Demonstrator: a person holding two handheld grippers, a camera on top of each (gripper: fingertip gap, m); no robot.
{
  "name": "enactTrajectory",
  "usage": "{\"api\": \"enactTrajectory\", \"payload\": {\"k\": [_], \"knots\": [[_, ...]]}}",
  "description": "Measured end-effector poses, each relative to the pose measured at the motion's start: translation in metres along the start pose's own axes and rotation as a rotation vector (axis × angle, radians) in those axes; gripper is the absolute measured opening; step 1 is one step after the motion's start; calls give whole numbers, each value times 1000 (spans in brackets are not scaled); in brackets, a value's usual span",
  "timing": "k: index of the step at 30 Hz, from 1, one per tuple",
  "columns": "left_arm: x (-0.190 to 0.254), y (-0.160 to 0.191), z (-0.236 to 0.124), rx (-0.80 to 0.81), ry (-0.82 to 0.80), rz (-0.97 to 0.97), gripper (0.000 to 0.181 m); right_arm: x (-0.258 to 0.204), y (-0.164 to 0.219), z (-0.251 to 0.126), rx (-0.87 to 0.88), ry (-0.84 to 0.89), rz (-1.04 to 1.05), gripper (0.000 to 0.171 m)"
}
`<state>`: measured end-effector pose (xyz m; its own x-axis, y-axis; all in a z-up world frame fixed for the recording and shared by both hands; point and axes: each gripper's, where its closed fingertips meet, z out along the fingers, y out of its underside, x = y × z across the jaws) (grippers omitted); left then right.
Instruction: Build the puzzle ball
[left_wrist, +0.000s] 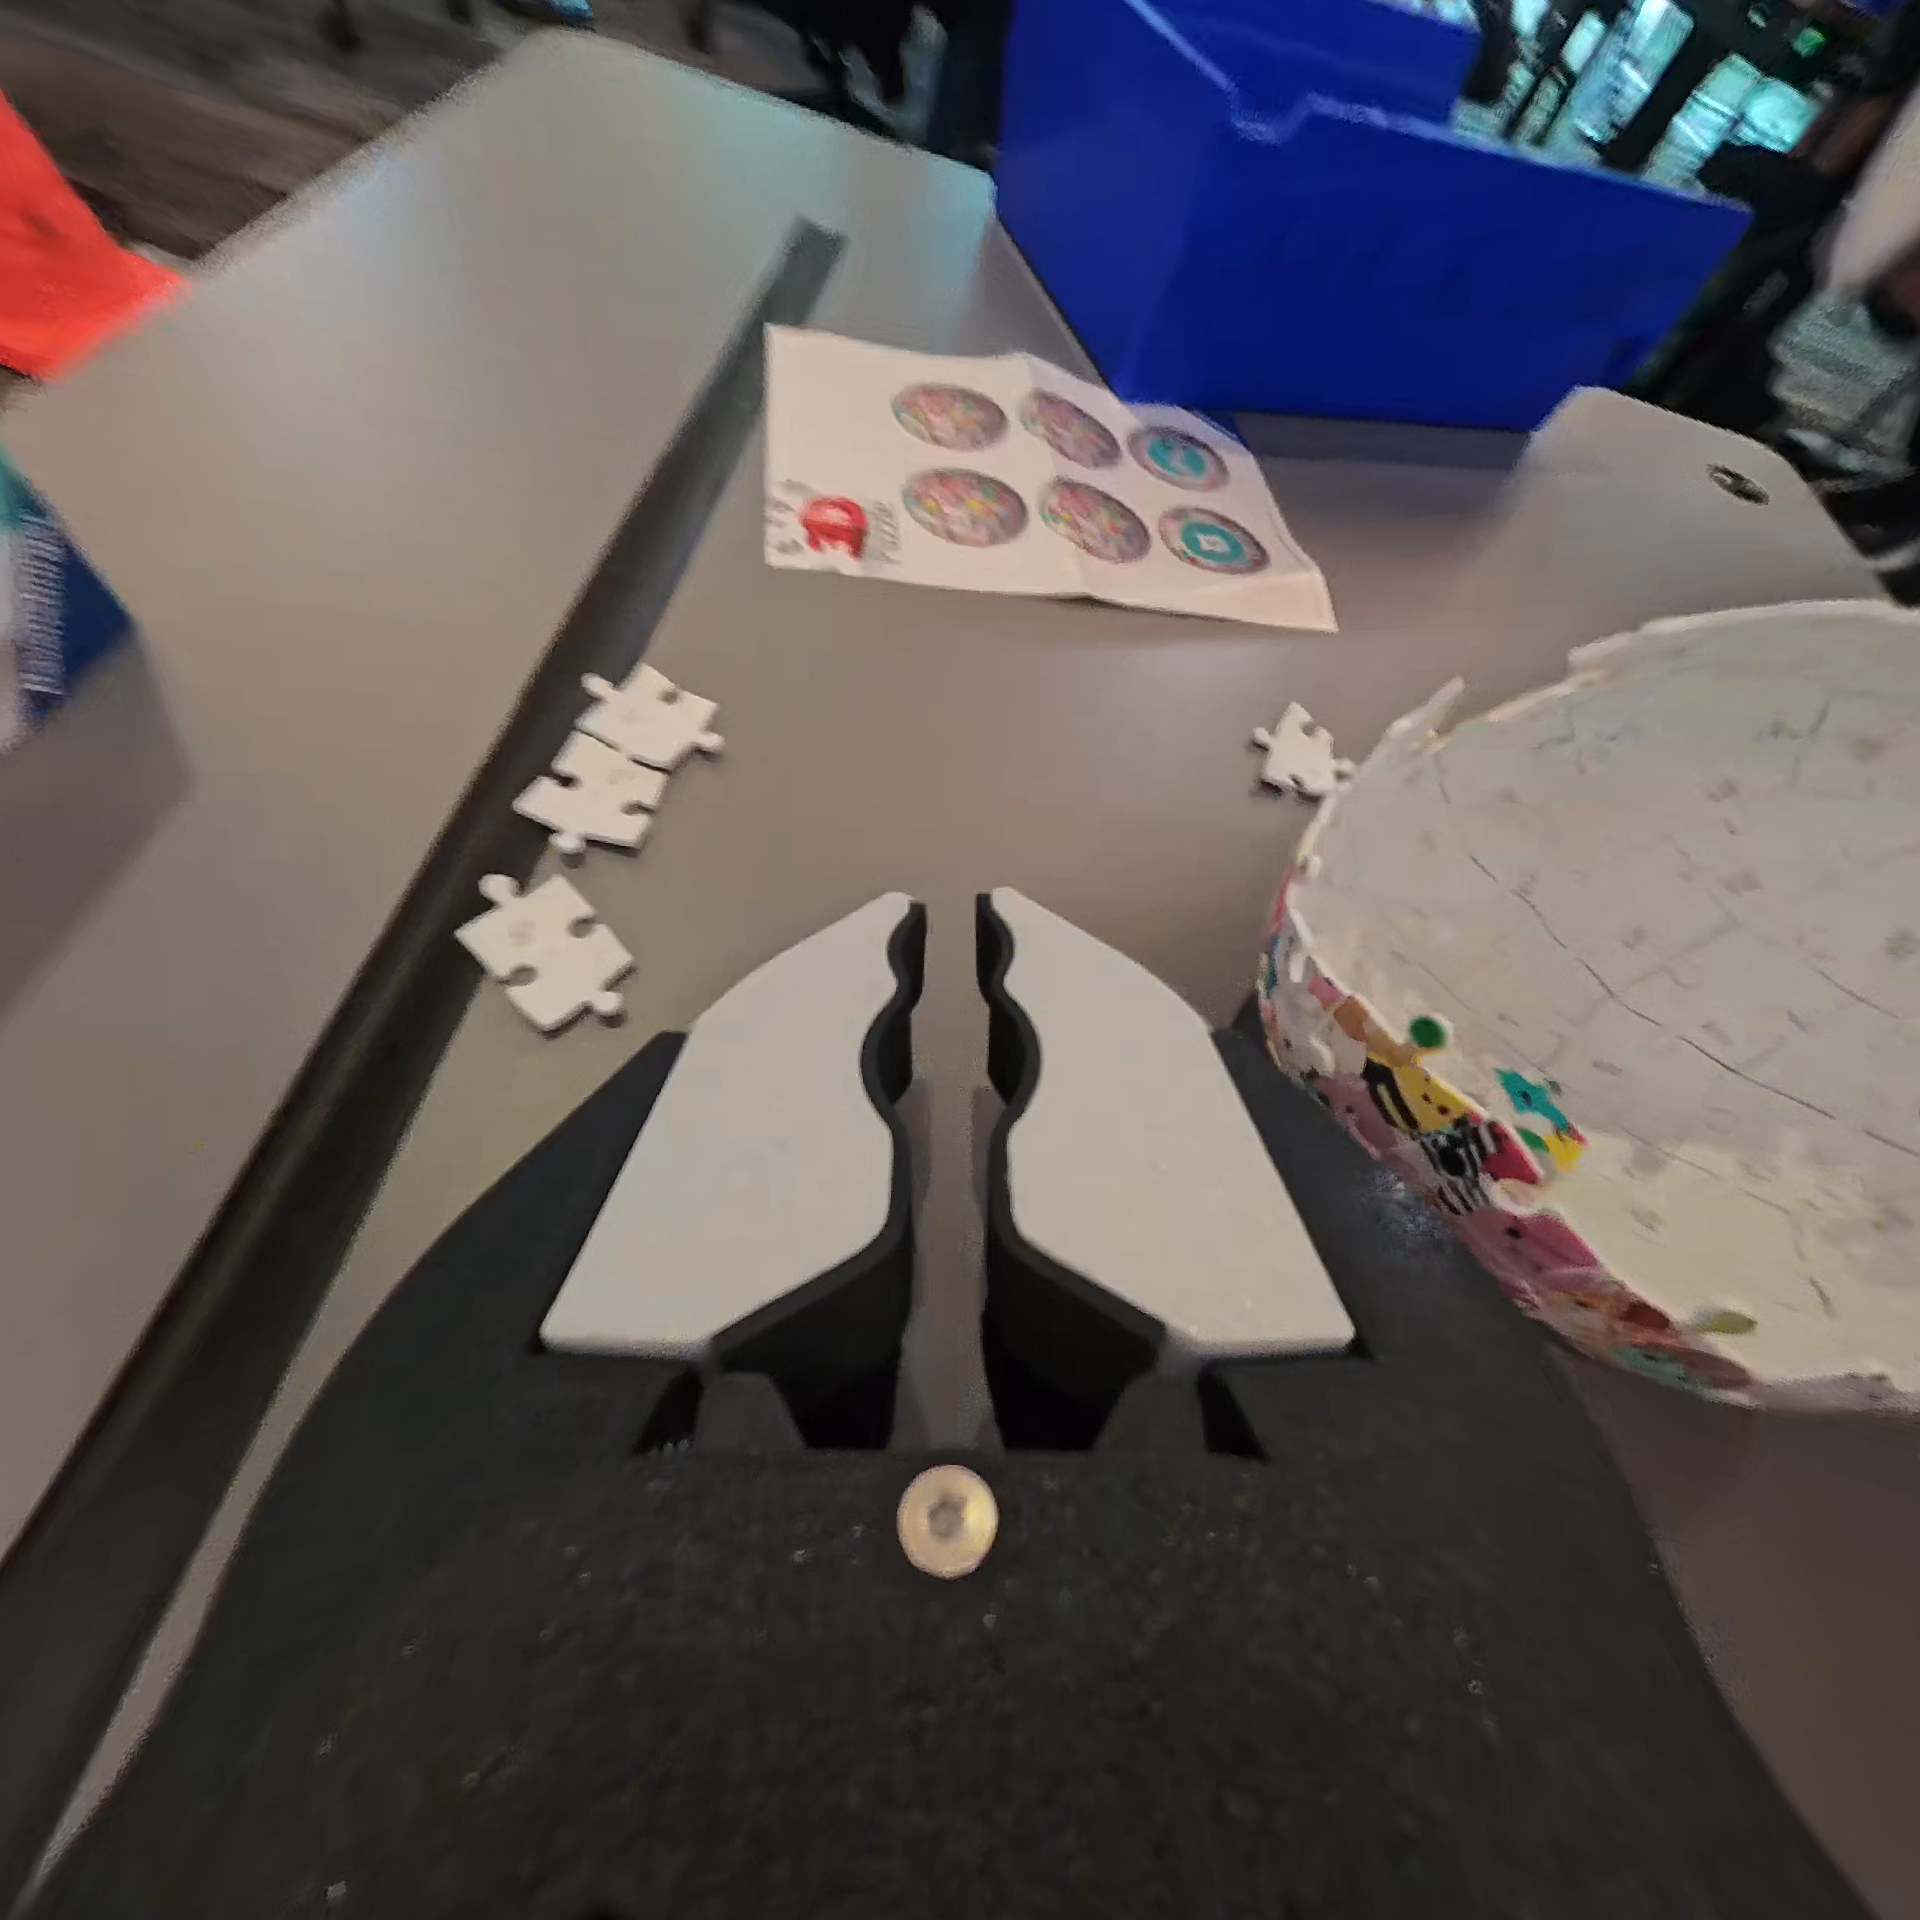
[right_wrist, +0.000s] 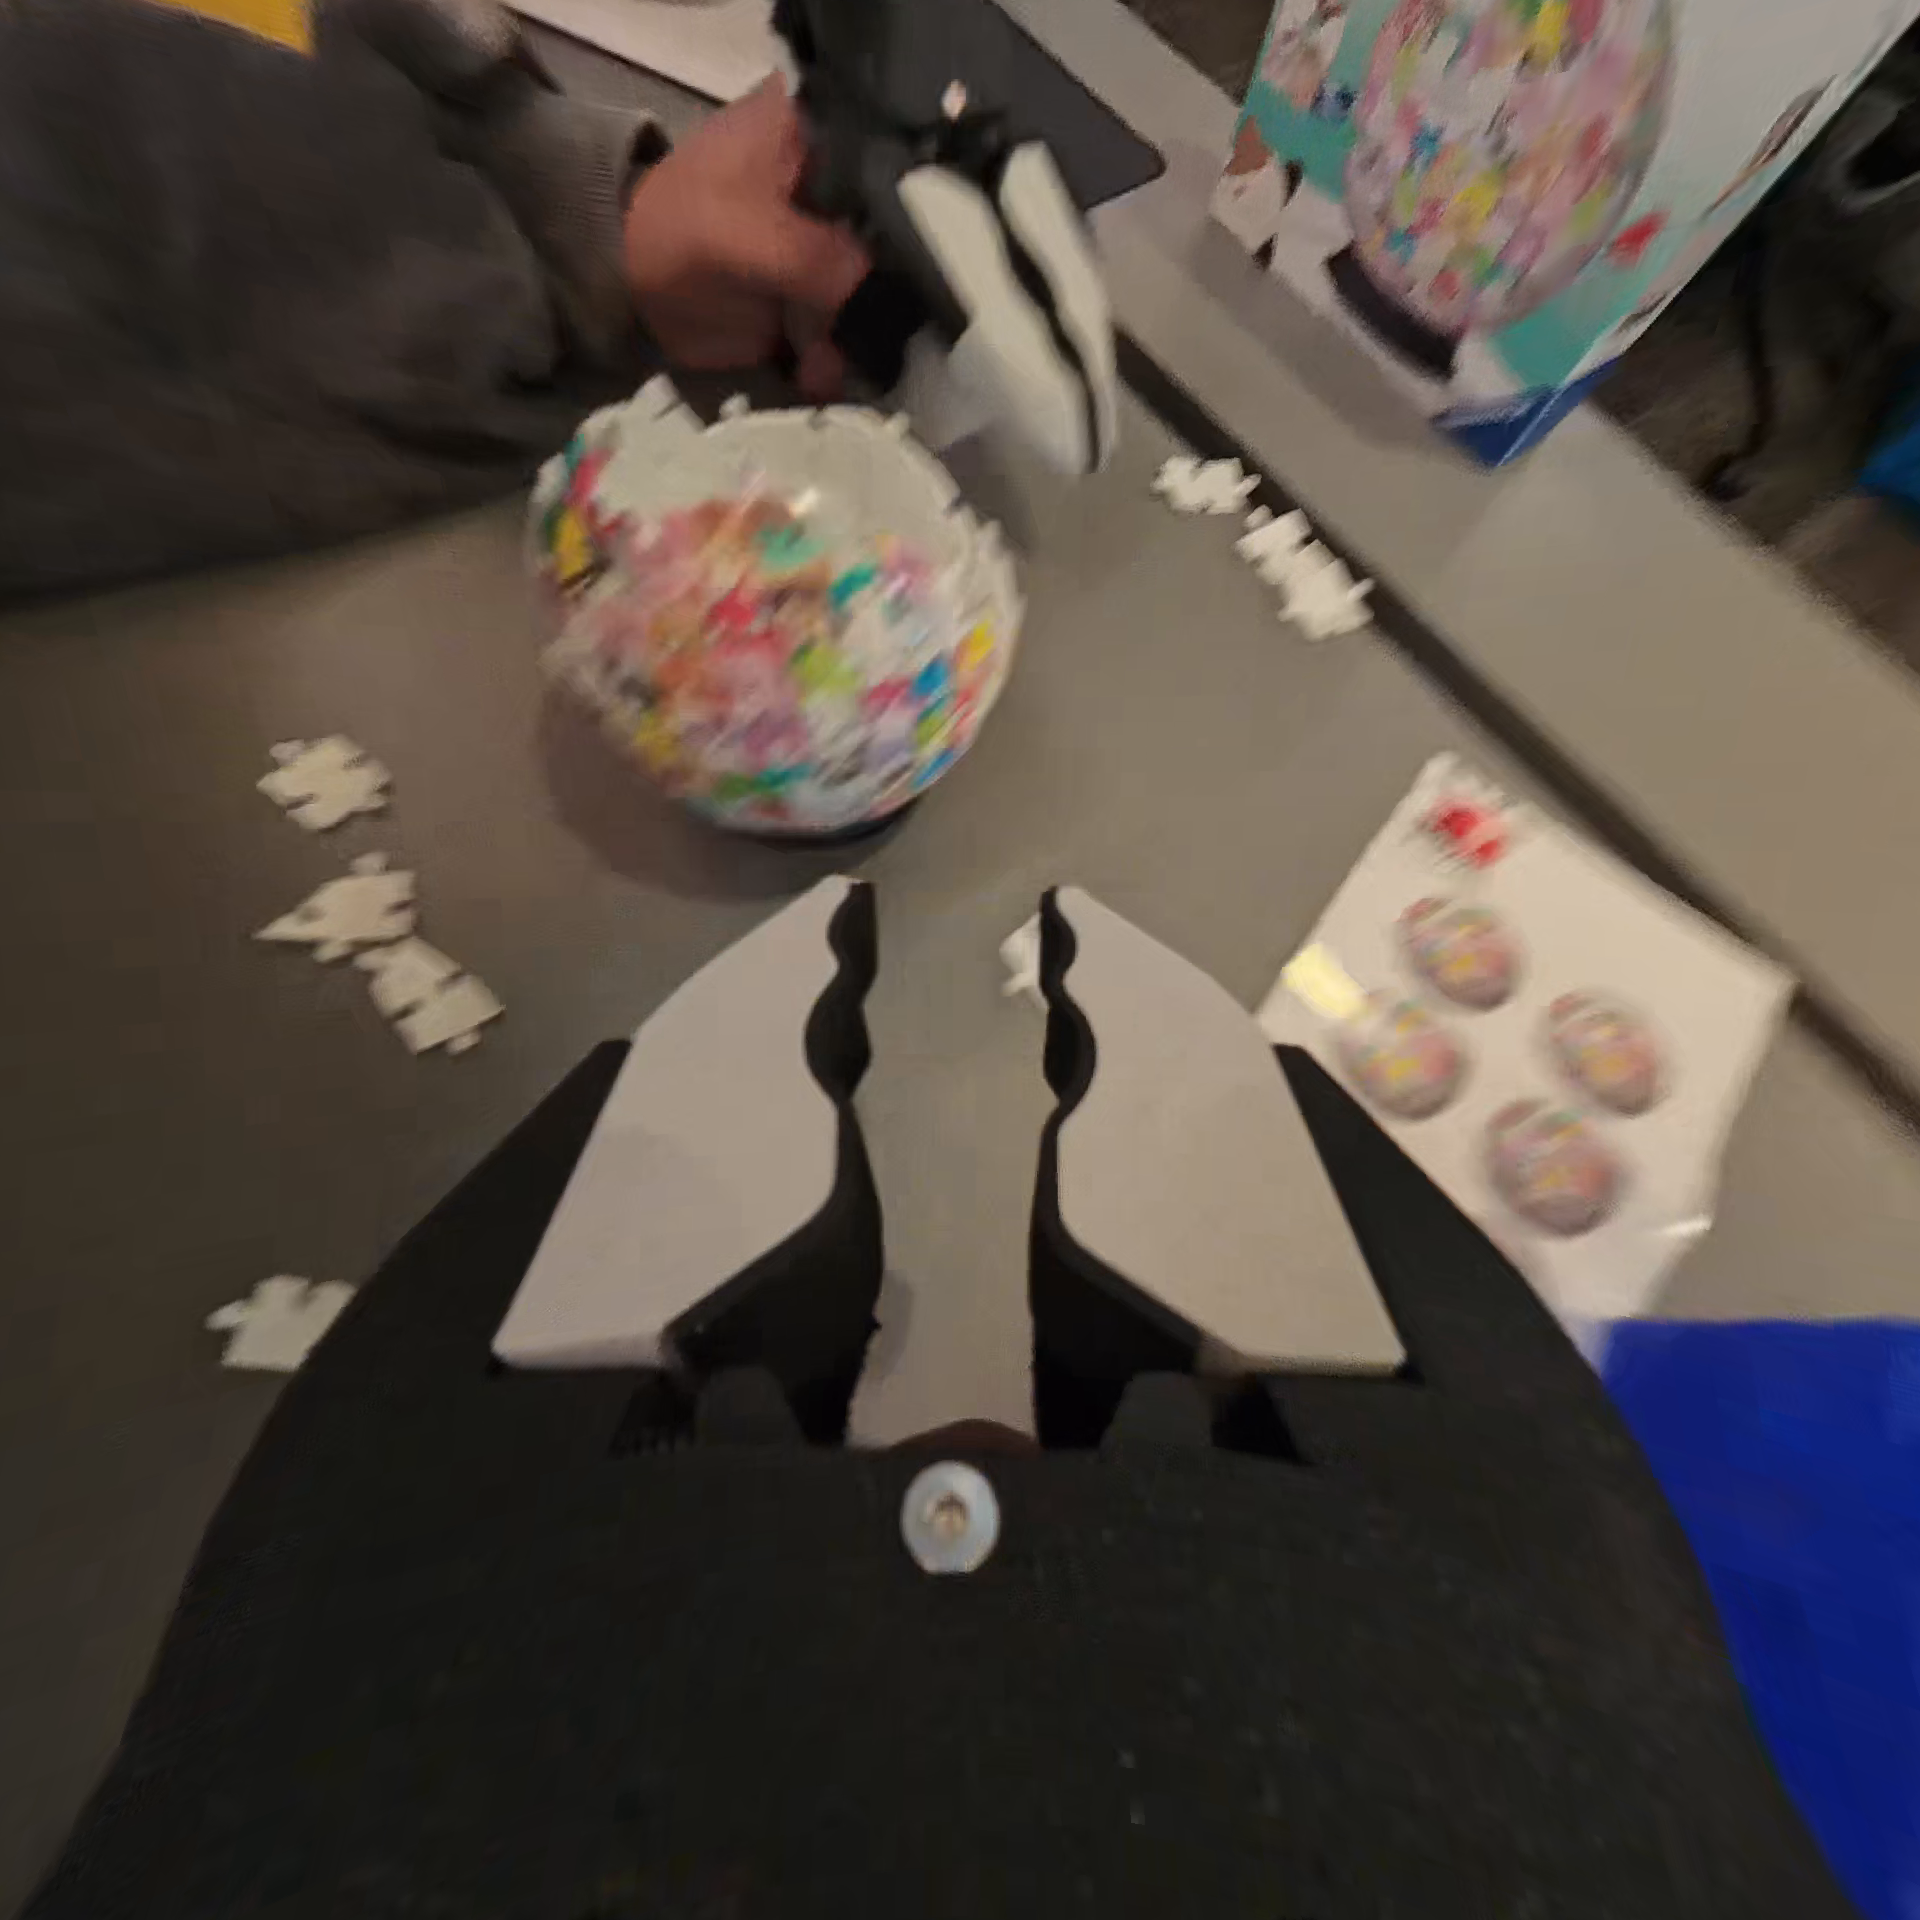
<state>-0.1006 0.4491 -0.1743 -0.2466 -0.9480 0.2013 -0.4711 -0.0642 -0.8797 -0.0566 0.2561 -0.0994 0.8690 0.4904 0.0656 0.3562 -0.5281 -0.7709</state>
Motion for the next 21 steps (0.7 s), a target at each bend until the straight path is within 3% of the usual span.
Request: {"api": "enactTrajectory", "payload": {"k": [4, 10, 15, 21], "knots": [[-13, -17, -29, 165, -162, -7, 16, -79, 68, -17, 44, -181, 34, 35], [18, 5, -82, 309, -305, -119, 37, -141, 110, -22, 79, -234, -41, 47], [54, 14, -116, 416, -443, -46, 52, -117, 97, -24, 196, -195, -50, 49], [58, 21, -112, 388, -356, -145, 55, -29, 61, -16, 350, -103, 61, 53]]}}
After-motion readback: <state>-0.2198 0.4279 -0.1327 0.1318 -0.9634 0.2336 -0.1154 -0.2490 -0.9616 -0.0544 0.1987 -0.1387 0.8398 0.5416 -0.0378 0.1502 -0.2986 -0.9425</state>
